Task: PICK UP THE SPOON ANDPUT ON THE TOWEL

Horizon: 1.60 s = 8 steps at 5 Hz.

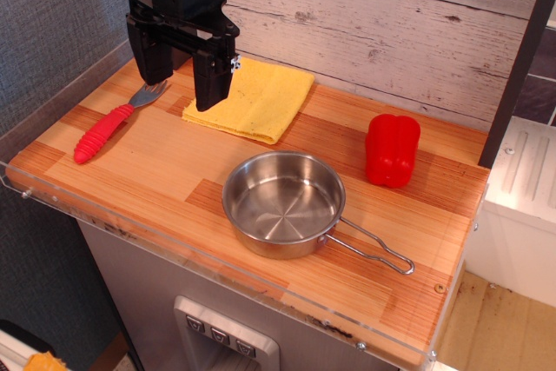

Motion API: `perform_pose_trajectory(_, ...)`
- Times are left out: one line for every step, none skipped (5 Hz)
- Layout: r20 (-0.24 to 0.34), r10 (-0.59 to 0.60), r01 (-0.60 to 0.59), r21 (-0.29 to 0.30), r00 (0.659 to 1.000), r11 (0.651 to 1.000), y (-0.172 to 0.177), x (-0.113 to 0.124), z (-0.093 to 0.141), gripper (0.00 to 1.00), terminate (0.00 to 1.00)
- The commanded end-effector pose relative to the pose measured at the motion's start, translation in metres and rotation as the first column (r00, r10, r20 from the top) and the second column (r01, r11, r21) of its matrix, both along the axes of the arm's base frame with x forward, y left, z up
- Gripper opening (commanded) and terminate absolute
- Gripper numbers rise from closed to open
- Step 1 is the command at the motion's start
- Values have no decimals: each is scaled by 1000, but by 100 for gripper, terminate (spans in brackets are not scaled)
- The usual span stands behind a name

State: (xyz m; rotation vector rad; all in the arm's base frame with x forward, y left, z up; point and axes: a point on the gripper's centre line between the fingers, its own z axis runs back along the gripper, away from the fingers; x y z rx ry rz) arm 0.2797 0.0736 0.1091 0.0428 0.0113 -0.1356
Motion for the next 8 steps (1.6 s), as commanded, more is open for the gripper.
perform_pose_trajectory(0, 0, 0, 0, 1000, 1000, 0, 0, 0, 100, 0)
perform_pose_trajectory(-8, 38, -38, 39, 999, 999, 20, -12, -6, 100, 0)
perform_pose_trajectory(6, 70, -71, 82, 998, 994, 48, -27, -13, 100, 0)
perform_pose_trajectory(18, 105, -106, 135, 994, 985, 69, -36, -16, 100, 0)
perform_pose_trajectory(35, 95, -100, 149, 995, 984, 85, -39, -25, 100, 0)
perform_pose_trajectory(88, 52, -60, 91, 995, 994, 98, -24, -35, 100, 0)
perform_pose_trajectory(95, 37, -41, 46, 995, 998, 107, -13, -43, 100, 0)
perform_pose_trajectory(90, 32, -35, 39, 995, 999, 111, -7, -52, 100, 0)
